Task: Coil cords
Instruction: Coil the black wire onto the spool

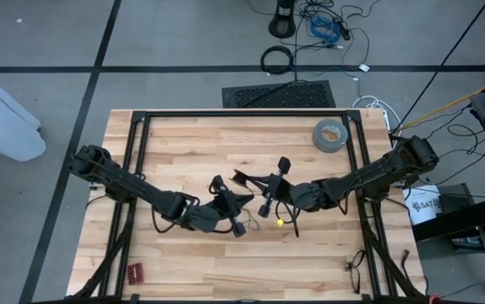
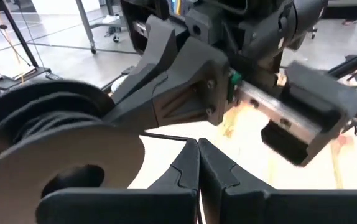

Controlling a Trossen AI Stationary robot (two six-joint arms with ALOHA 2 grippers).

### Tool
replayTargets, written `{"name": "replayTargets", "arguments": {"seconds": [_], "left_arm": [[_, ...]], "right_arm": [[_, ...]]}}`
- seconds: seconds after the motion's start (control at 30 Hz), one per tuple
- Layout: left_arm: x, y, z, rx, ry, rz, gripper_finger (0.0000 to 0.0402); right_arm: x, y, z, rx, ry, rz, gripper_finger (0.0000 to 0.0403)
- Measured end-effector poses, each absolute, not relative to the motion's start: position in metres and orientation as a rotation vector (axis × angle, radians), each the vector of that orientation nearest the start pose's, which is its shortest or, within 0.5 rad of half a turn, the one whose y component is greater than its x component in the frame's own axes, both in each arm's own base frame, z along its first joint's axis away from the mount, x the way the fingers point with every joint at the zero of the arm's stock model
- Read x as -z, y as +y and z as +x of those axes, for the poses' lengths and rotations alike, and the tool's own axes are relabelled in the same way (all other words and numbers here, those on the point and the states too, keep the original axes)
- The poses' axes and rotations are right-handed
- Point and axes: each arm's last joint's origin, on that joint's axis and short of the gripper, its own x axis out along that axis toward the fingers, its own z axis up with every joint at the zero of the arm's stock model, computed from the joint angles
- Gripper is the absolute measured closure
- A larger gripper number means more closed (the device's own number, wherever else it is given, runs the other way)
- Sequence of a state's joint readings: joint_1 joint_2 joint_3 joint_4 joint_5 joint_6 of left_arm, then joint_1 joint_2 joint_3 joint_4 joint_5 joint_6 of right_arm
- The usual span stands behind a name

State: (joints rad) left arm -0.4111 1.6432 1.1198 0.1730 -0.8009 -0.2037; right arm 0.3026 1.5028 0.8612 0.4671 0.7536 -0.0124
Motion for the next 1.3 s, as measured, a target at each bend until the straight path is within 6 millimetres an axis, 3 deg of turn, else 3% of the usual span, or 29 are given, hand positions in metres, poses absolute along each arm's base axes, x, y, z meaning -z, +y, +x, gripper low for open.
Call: {"name": "replayTargets", "arguments": {"seconds": [0.6, 1.3], "left_arm": [[-0.262, -0.13, 0.339, -0.404, 0.287, 0.031, 0.0382], [-0.263, -0.154, 0.33, -0.265, 0.295, 0.023, 0.0376]], "right_arm": [[-0.271, 0.077, 0.303, 0.323, 0.101, 0.055, 0.0403], [-0.29, 0.078, 0.286, 0.111, 0.116, 0.179, 0.0403]]}}
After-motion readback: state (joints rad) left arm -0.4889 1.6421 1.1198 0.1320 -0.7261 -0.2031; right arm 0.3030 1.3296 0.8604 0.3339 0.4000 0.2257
